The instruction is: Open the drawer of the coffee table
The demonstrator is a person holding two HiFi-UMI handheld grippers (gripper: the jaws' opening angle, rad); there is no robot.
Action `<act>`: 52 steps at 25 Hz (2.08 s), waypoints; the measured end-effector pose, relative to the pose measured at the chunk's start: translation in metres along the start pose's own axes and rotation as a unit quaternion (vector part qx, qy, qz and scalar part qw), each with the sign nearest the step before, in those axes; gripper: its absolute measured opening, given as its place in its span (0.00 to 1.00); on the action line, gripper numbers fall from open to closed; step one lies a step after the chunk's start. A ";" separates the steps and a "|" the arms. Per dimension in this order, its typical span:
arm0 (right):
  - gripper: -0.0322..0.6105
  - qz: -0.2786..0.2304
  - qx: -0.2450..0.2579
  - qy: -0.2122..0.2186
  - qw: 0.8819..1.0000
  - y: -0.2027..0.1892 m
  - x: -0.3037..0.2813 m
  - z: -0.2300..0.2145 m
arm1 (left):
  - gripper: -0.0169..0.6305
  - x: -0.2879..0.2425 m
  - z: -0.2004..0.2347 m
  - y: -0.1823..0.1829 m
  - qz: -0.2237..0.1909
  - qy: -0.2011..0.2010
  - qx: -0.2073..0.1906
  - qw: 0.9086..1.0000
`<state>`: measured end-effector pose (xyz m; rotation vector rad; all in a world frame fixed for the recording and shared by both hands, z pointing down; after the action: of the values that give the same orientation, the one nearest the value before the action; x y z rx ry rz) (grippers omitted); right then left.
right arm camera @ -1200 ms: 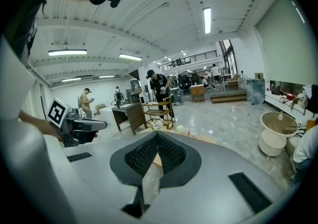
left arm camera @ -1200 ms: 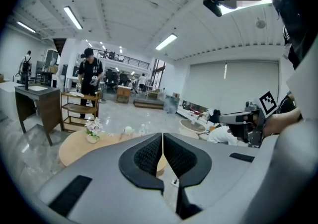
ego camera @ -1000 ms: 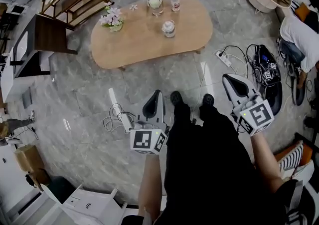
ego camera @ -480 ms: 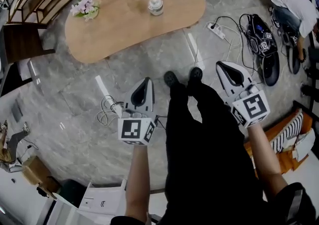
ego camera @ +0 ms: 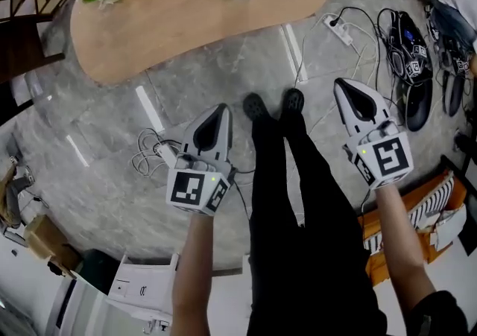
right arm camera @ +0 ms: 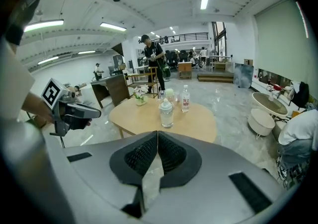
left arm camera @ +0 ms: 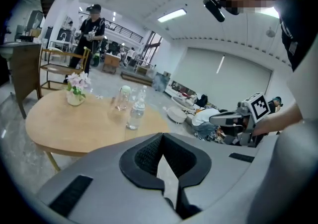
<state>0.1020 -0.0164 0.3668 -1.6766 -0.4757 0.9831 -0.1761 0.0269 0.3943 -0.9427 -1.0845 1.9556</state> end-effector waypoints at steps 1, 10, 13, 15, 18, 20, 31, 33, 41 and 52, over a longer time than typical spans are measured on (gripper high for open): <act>0.07 0.004 0.009 0.002 1.000 -0.012 -0.009 -0.004 | 0.05 -0.007 0.005 -0.013 0.003 -0.005 0.004 1.000; 0.07 0.010 0.029 0.017 0.999 -0.130 -0.081 -0.061 | 0.05 -0.060 0.075 -0.123 0.020 0.035 0.016 0.999; 0.07 0.023 0.056 0.013 0.998 -0.163 -0.102 -0.082 | 0.05 -0.078 0.094 -0.156 0.041 0.045 -0.006 0.998; 0.07 0.035 0.081 0.009 0.996 -0.183 -0.116 -0.095 | 0.05 -0.090 0.105 -0.174 0.059 0.043 -0.025 0.997; 0.07 0.053 0.090 0.006 0.995 -0.208 -0.138 -0.108 | 0.05 -0.102 0.126 -0.195 0.072 0.042 -0.035 0.996; 0.07 0.062 0.093 0.001 0.994 -0.220 -0.152 -0.115 | 0.05 -0.108 0.141 -0.206 0.074 0.046 -0.033 0.996; 0.41 0.089 0.069 -0.016 0.994 -0.265 -0.194 -0.155 | 0.23 -0.141 0.209 -0.243 0.073 0.096 -0.010 0.993; 0.42 0.092 0.080 -0.013 0.992 -0.269 -0.200 -0.157 | 0.30 -0.147 0.220 -0.250 0.077 0.104 -0.009 0.992; 0.45 0.103 0.081 -0.034 0.991 -0.283 -0.217 -0.168 | 0.56 -0.176 0.244 -0.260 0.075 0.123 -0.038 0.989; 0.45 0.103 0.107 0.000 0.989 -0.282 -0.240 -0.182 | 0.61 -0.201 0.241 -0.262 0.072 0.111 -0.051 0.990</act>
<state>0.1550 -0.2046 0.7294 -1.5525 -0.1904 1.1429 -0.2217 -0.1257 0.7704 -1.2927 -1.0201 1.8674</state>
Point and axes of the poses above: the fingertips, and each gripper's own axes: x backward along the fingers, z to its left, y out of its top, the point moved 7 cm from there along x, backward along the fingers, and after that the axes turned 15 degrees about -z, right-handed, at the moved point
